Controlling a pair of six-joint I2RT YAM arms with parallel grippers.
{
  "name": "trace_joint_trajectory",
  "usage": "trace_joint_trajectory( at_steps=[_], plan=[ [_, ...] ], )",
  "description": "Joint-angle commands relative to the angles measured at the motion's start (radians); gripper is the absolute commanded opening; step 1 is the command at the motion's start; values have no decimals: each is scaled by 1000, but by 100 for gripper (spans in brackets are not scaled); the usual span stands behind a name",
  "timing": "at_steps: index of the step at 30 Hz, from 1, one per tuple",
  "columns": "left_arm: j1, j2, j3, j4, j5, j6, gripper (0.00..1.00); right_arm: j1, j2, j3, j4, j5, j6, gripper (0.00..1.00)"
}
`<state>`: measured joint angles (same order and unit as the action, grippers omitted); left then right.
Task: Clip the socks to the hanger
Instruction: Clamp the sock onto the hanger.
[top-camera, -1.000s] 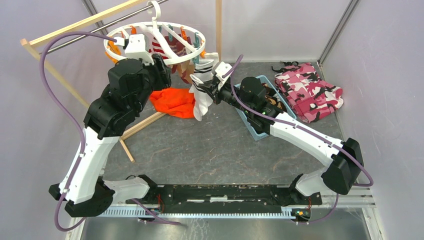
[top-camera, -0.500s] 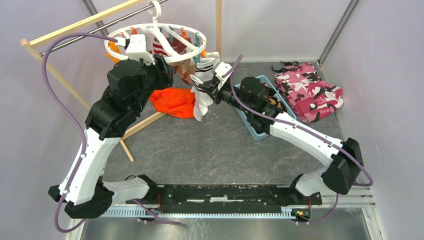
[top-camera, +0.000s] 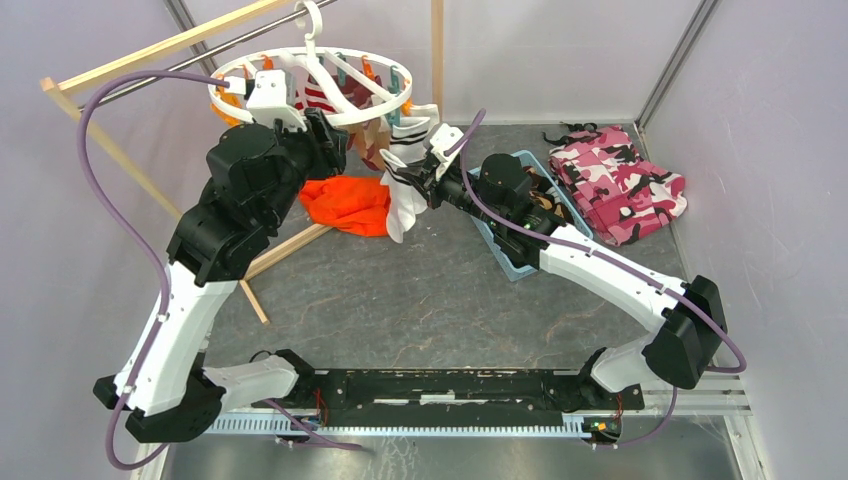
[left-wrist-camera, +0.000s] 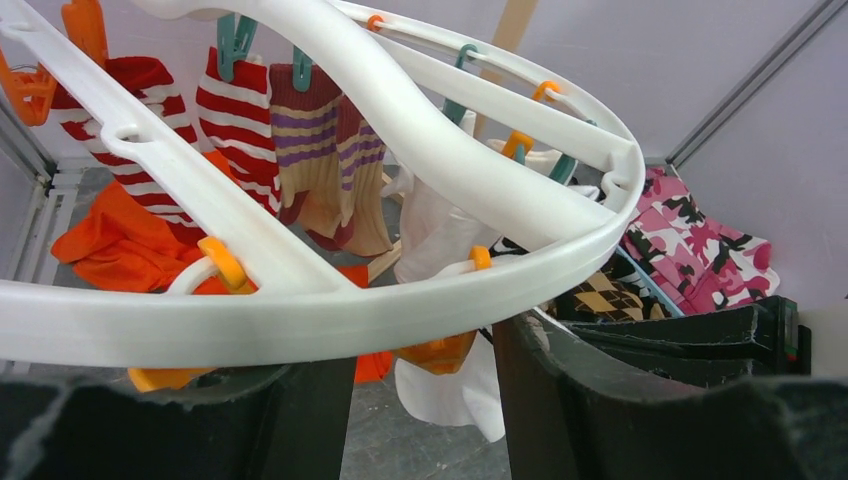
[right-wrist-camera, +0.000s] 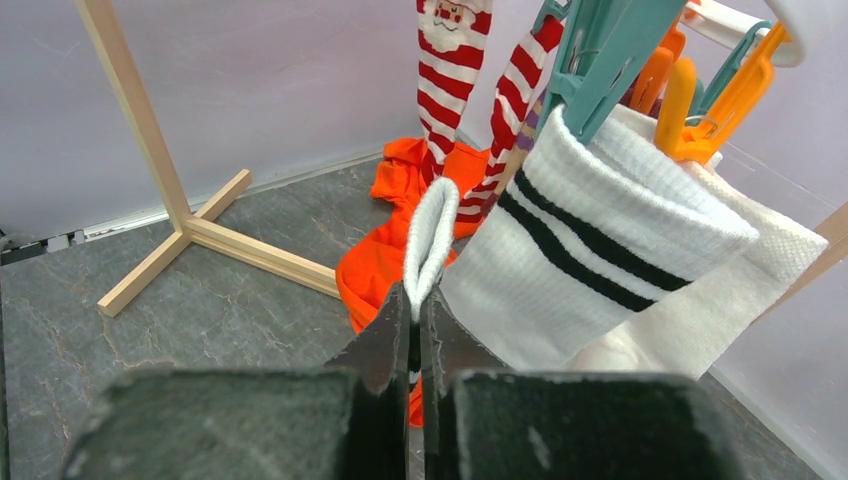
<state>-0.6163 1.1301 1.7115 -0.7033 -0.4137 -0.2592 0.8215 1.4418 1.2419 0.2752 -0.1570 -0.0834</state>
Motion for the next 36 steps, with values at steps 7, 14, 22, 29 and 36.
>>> trace_joint_trajectory(
  at_steps=[7,14,22,29,36],
  plan=[
    [7,-35,-19,76,19,32,56,-6,3,45,27,2,-3,0],
    [7,-27,-25,89,21,37,53,-6,2,44,25,2,-6,0],
    [7,-16,-24,103,22,37,34,-5,2,45,23,1,-4,0],
    [7,-11,-19,105,30,31,19,-6,-4,45,20,-2,-6,0],
    [7,-1,-12,98,18,7,11,-5,-29,40,25,-50,-22,0]
  ],
)
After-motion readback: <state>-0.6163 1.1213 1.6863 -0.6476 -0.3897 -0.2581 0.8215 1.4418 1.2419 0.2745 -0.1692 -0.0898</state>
